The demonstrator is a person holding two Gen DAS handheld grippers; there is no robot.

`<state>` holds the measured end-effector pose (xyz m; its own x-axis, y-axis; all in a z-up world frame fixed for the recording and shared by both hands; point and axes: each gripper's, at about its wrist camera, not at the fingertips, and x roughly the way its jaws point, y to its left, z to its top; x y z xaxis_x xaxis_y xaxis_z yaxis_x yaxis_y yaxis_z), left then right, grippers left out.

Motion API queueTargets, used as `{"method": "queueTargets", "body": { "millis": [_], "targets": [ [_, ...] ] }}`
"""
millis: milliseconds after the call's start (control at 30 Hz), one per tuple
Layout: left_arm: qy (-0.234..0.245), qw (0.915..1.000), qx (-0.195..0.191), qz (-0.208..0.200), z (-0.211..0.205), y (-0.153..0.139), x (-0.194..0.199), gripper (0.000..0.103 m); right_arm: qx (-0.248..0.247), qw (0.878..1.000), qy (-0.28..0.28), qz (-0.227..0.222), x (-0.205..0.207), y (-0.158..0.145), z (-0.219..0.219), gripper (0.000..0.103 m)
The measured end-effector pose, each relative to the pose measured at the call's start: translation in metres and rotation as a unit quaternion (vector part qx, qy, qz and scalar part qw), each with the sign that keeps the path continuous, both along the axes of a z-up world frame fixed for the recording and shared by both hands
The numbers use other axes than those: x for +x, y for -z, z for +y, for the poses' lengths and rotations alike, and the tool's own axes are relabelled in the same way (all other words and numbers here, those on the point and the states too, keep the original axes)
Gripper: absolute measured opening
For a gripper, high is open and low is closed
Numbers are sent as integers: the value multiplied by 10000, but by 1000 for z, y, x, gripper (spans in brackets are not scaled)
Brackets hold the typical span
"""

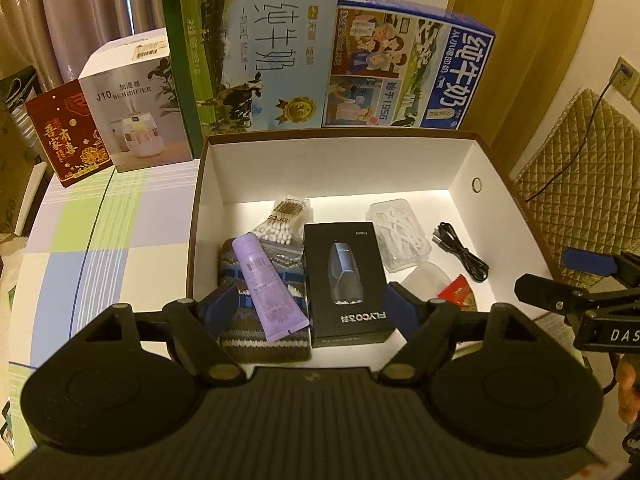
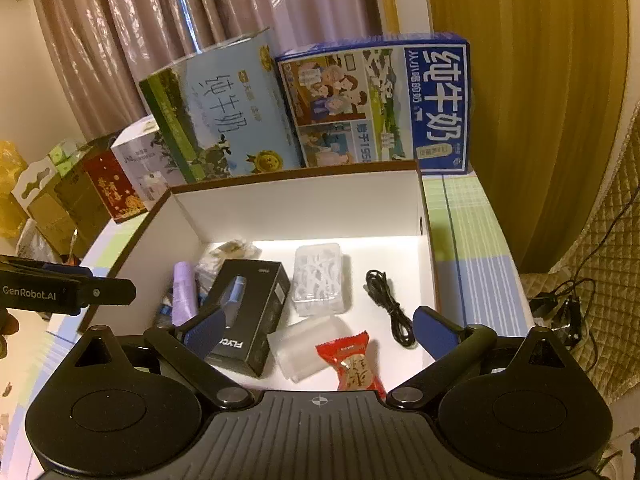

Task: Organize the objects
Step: 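Open both tools to release the tube and cable into the box, then lift both tools out of the box toward the pill bottle and clip holder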

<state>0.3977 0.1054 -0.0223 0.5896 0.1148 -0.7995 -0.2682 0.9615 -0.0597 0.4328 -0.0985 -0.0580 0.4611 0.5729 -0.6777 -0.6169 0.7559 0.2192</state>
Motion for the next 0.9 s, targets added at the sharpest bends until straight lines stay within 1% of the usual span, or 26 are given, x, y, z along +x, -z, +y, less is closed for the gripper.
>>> {"method": "queueTargets", "body": {
  "millis": [67, 267, 533, 667, 900],
  "targets": [
    [-9, 10000, -3, -37, -4, -3, -6, 81, 28, 10000, -12, -9, -6, -2, -2, 98],
    [-56, 9999, -91, -135, -13, -10, -30, 81, 81, 10000, -54, -7, -25, -8, -8, 98],
    [-85, 9996, -91, -272, -26, -17, -64, 81, 146, 9999, -91, -6, -53, -15, -16, 98],
    [-70, 9995, -107, -298, -33, -16, -79, 81, 141, 9999, -87, 42, -66, -14, -23, 98],
    [-116, 9995, -213, -190, -42, -7, -101, 81, 95, 9997, -68, 201, -88, -7, -35, 98]
  ]
}}
